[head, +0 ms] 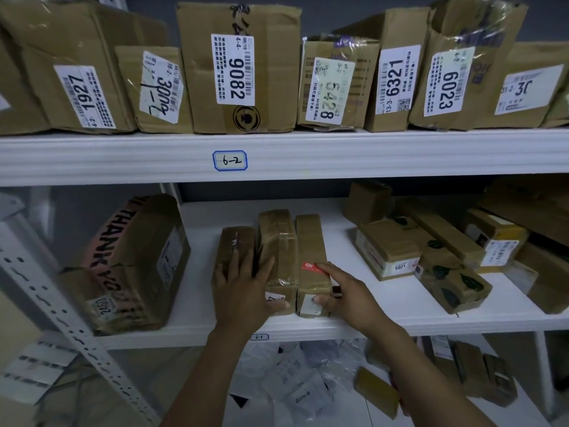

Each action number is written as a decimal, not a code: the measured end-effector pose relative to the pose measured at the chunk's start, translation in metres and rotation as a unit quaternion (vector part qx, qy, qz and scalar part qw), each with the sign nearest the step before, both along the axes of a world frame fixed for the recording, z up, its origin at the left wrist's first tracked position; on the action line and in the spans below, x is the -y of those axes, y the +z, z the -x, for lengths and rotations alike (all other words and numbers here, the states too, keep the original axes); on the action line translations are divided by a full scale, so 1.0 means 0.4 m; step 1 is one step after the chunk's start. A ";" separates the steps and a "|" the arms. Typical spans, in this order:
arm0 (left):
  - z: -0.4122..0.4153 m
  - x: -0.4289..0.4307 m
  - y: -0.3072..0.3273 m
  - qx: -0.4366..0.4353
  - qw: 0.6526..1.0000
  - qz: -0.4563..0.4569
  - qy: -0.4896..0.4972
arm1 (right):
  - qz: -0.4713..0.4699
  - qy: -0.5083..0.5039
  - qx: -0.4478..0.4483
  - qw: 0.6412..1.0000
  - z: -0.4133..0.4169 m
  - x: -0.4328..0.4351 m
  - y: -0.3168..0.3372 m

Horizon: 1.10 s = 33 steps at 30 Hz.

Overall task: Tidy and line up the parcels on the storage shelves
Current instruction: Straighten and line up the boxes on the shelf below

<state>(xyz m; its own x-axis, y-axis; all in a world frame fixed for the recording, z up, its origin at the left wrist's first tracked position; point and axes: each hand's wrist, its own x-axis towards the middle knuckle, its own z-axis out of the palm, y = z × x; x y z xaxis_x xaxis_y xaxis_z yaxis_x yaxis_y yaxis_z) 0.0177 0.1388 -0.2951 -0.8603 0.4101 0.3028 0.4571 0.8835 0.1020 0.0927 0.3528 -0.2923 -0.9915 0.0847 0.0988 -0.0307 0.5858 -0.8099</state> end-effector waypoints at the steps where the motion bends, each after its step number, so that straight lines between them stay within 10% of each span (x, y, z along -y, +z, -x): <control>1: -0.003 -0.006 0.003 0.016 1.000 -0.011 -0.005 | -0.002 -0.005 -0.002 1.000 -0.001 0.003 0.000; 24: -0.008 -0.280 0.100 0.021 0.993 -0.035 -0.115 | -0.348 -0.242 0.117 0.898 0.077 -0.332 0.038; 33: -0.018 -0.353 0.086 0.118 0.965 -0.194 -0.130 | 0.064 -0.256 -0.022 0.964 -0.003 -0.301 0.042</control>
<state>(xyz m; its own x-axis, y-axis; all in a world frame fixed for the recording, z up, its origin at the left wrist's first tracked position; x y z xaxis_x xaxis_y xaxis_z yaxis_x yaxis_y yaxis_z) 0.0250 0.2801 -0.2606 -0.8073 0.5169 0.2847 0.5817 0.6161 0.5311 0.0938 0.4731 -0.2755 -0.8111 0.5769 0.0964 0.1997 0.4280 -0.8815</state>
